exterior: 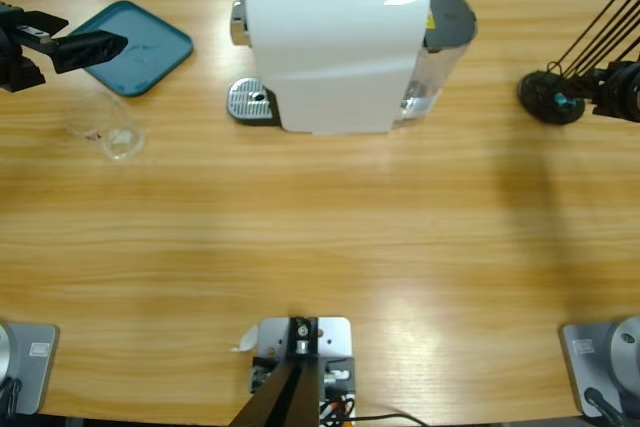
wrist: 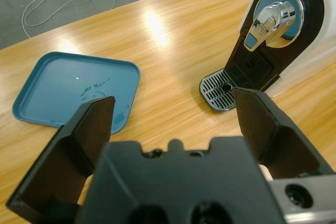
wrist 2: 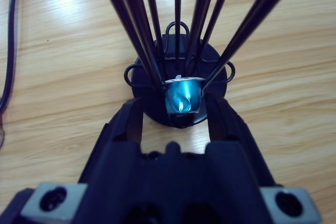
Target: Pour coffee
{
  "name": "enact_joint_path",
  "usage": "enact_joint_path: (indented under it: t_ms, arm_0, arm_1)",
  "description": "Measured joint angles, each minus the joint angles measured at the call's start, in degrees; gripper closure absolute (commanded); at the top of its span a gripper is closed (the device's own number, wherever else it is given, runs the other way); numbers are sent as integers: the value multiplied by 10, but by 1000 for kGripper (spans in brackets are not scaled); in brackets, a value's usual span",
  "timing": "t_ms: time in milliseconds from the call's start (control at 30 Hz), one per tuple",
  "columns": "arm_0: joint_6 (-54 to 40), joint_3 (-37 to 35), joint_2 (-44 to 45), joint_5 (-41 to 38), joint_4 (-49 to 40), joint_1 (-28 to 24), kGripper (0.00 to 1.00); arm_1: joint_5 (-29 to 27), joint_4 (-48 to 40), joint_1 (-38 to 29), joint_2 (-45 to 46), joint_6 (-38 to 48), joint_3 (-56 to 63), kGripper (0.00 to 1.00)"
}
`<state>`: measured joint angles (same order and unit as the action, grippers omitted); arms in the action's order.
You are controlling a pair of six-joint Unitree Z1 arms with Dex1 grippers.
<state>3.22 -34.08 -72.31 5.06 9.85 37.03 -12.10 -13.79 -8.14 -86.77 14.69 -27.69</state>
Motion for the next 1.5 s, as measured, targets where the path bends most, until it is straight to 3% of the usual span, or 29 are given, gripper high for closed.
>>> enact_joint_path:
  t_ms: [33,267,300,367,500,567,1133,1500]
  arm_0:
    - [0,0,0,0,0,0,23]
    - [0,0,0,0,0,0,23]
    - [0,0,0,0,0,0,23]
    - [0,0,0,0,0,0,23]
    - [0,0,0,0,0,0,23]
    - [0,0,0,0,0,0,23]
    - [0,0,0,0,1,0,23]
    - [0,1,0,0,7,1,23]
  arm_1:
    - [0,0,0,-1,0,0,645]
    - [0,-2,2,-5,0,0,679]
    - [0,-2,2,-5,0,0,794]
    - [0,-2,3,-6,0,0,881]
    - [0,-3,4,-11,0,0,914]
    - [0,-3,5,-12,0,0,1000]
    - [-7,0,8,-9,-2,-3,1000]
    - [-20,187,8,74,-7,-131,1000]
